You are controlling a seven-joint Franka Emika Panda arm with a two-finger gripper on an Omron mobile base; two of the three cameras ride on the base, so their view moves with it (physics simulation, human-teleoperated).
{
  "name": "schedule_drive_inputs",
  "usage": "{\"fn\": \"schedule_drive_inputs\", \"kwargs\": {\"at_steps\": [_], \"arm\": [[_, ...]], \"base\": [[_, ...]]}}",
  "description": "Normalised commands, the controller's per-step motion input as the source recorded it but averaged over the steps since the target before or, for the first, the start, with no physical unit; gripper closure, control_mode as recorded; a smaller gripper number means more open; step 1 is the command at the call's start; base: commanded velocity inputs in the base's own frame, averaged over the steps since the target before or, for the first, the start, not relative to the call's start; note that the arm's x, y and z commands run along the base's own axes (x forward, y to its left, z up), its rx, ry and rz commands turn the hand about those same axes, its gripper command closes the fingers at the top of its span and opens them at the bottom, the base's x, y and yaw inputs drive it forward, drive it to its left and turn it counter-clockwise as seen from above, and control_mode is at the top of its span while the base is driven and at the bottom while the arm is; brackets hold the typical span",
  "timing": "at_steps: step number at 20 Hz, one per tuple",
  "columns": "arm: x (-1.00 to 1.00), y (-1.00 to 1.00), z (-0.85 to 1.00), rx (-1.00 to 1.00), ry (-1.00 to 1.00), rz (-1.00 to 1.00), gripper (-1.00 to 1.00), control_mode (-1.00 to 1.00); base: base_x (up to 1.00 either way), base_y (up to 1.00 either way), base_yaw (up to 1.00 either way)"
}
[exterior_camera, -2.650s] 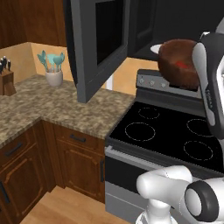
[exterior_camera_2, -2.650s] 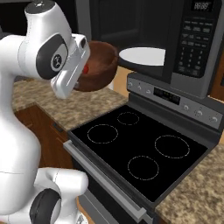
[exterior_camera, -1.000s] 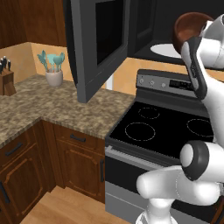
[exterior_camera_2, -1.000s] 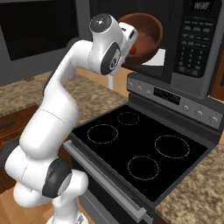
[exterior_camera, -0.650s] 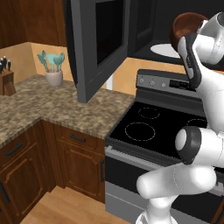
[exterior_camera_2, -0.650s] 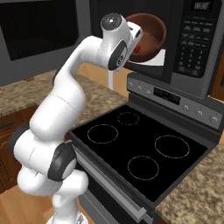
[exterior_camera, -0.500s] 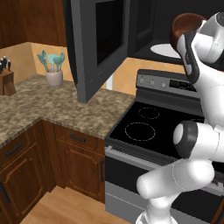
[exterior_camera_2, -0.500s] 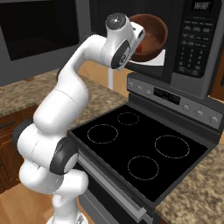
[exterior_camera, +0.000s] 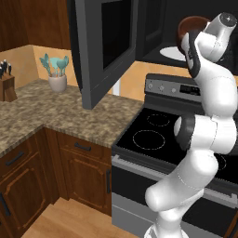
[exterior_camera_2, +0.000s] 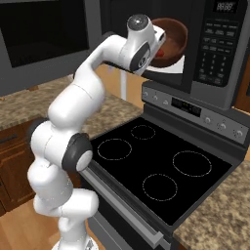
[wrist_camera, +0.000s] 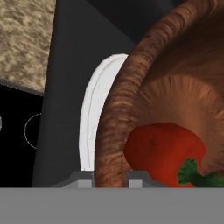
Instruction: Pick the bell pepper from the sink and place it in the bowl. Then pick the bowl and place it in the microwave. Then close the microwave door and press the start button.
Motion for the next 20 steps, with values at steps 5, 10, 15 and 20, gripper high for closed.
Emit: {"fn": "schedule_drive_inputs", "kwargs": {"at_steps": [5, 10, 15, 20], "arm": [[0.33, -0.01, -0.30, 0.00, 0.00, 0.02, -1.00, -1.00], [0.00, 0.03, -0.21, 0.00, -0.09, 0.01, -1.00, -1.00], [0.00, 0.32, -0.07, -0.04, -0.58, 0.06, -1.00, -1.00], [-0.35, 0.77, -0.09, -0.10, -0.43, 0.05, -1.00, -1.00]], "base": [[0.00, 0.00, 0.00], [0.00, 0.00, 0.00], [0.00, 0.00, 0.00], [0.00, 0.00, 0.00]]}}
